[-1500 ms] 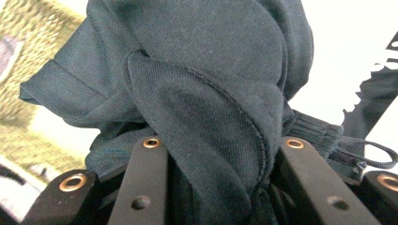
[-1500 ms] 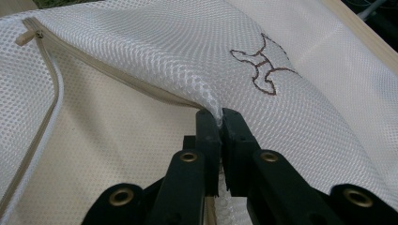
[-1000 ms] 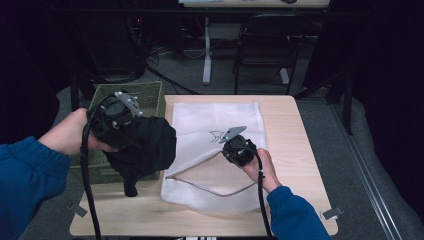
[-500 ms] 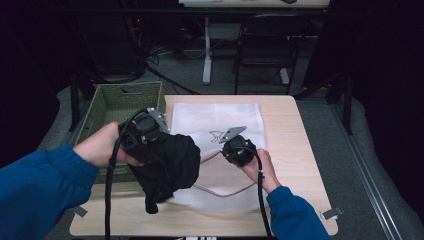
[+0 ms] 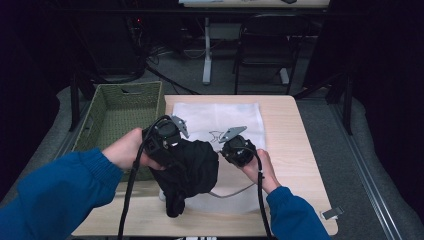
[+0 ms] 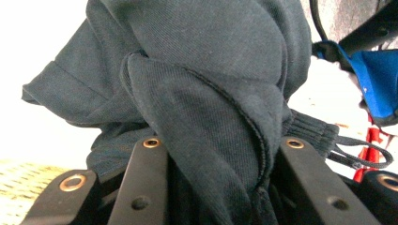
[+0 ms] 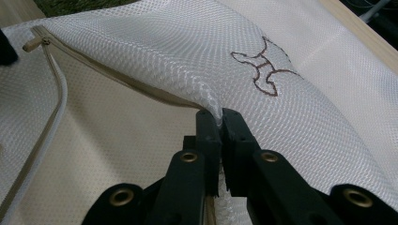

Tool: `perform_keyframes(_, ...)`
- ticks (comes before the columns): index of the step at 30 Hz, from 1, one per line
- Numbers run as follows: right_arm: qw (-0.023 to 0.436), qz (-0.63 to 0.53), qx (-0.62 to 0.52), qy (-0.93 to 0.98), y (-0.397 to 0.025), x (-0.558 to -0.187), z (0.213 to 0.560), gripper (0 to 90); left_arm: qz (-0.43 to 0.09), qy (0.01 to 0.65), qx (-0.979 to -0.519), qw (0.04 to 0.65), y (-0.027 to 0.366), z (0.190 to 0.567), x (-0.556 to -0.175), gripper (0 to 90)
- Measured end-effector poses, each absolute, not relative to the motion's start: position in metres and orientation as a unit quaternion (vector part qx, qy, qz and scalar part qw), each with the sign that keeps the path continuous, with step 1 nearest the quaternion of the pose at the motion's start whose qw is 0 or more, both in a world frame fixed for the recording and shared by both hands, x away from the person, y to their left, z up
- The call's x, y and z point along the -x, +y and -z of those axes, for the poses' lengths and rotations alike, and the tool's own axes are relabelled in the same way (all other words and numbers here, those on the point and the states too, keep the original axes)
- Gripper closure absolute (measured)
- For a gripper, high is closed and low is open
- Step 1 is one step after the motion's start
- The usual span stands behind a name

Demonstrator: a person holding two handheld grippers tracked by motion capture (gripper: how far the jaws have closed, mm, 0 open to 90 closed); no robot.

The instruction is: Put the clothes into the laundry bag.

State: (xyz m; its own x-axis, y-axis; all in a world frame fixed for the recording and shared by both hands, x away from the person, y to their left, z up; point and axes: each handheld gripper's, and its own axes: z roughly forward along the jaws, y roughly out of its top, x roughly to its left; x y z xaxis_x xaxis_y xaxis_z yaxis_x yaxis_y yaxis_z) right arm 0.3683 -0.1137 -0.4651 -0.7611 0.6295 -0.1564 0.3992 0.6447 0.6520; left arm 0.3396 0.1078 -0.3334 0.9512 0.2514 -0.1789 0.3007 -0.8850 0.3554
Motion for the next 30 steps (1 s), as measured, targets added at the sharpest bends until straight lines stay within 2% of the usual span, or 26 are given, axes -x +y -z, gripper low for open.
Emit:
perform_keyframes(5,0.185,-0.311,-0.293,0.885,-0.114,-0.369,0.465,87.0,0.066,0.147,-0.967,0.199,0.104,0.34,-0.344,68.3)
perform_keyframes(30,0.175,-0.317,-0.297,0.883,-0.113,-0.368,0.465,87.0,0.115,0.183,-0.961,0.172,0.076,0.454,-0.361,67.7)
